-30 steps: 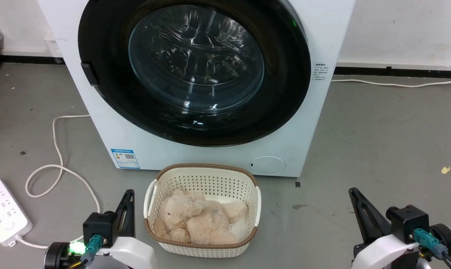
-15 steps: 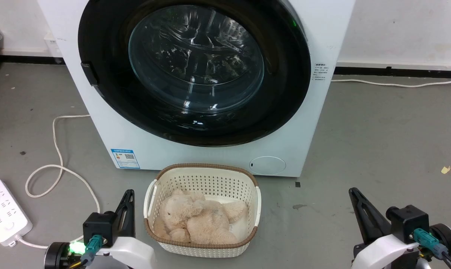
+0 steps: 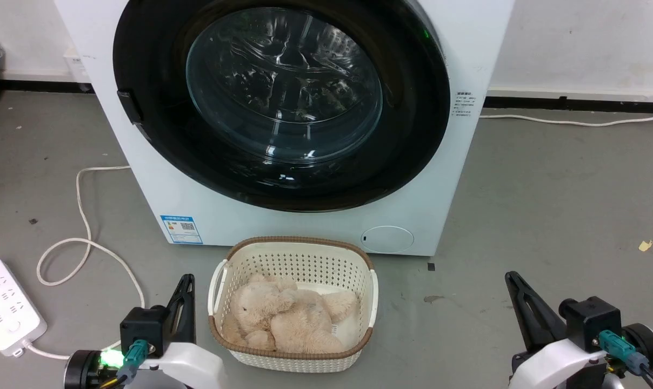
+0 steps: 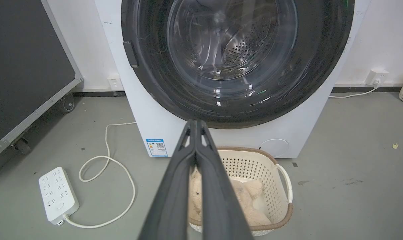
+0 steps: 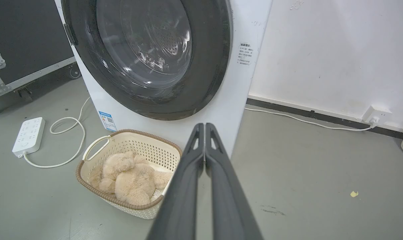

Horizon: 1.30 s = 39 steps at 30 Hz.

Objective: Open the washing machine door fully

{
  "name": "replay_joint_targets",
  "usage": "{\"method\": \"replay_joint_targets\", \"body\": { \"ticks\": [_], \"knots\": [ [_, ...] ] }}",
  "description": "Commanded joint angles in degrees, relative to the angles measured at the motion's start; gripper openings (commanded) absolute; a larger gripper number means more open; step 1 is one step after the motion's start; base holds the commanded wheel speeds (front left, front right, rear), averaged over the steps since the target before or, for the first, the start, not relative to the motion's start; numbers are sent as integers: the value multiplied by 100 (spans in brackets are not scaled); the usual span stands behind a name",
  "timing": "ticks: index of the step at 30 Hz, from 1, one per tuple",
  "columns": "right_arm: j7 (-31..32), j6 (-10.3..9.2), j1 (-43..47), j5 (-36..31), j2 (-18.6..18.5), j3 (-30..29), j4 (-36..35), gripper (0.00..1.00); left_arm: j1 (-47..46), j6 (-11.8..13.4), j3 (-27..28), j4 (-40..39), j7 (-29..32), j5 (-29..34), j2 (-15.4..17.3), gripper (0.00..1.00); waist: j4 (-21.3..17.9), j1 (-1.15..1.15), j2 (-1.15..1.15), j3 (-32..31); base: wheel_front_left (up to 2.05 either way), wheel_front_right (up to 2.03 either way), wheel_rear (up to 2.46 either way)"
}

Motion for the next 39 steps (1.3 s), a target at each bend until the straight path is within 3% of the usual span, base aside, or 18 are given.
{"method": "replay_joint_targets", "body": {
  "ticks": [1, 6, 7, 9, 10, 11, 26, 39],
  "knots": [
    [3, -5, -67, -43, 24, 1, -26, 0, -85, 12, 8, -23, 1, 17, 4, 0, 0, 0, 0, 0, 0, 0, 0],
    [3, -5, -67, -43, 24, 1, -26, 0, -85, 12, 8, -23, 1, 17, 4, 0, 0, 0, 0, 0, 0, 0, 0],
    [-1, 0, 0, 1, 0, 0, 0, 100, 0, -1, 0, 1, -1, 0, 0, 100, 0, 0, 0, 0, 0, 0, 0],
    [-3, 0, 3, 6, -1, 0, 2, 100, 4, -1, -3, 5, -4, 0, 0, 100, 0, 0, 0, 0, 0, 0, 0],
    [-3, 0, 3, 6, -1, 1, 3, 0, 4, 0, -4, 5, -4, 0, 0, 0, 0, 0, 0, 0, 0, 0, 0],
    [-11, 0, 4, 16, -1, 1, 4, 100, 4, 2, -10, 6, -12, -2, 0, 100, 0, 0, 0, 1, 0, 0, 0],
    [-190, -1, -118, 147, -29, -80, -86, 100, -69, 92, -148, -59, -192, -31, 0, 100, 5, 0, 0, 204, 0, 0, 0],
    [-288, -1, -645, 416, -388, -97, -143, 100, -295, 240, -373, -186, -347, -76, 1, 100, 83, 0, 0, 630, 0, 0, 0]
  ]
}}
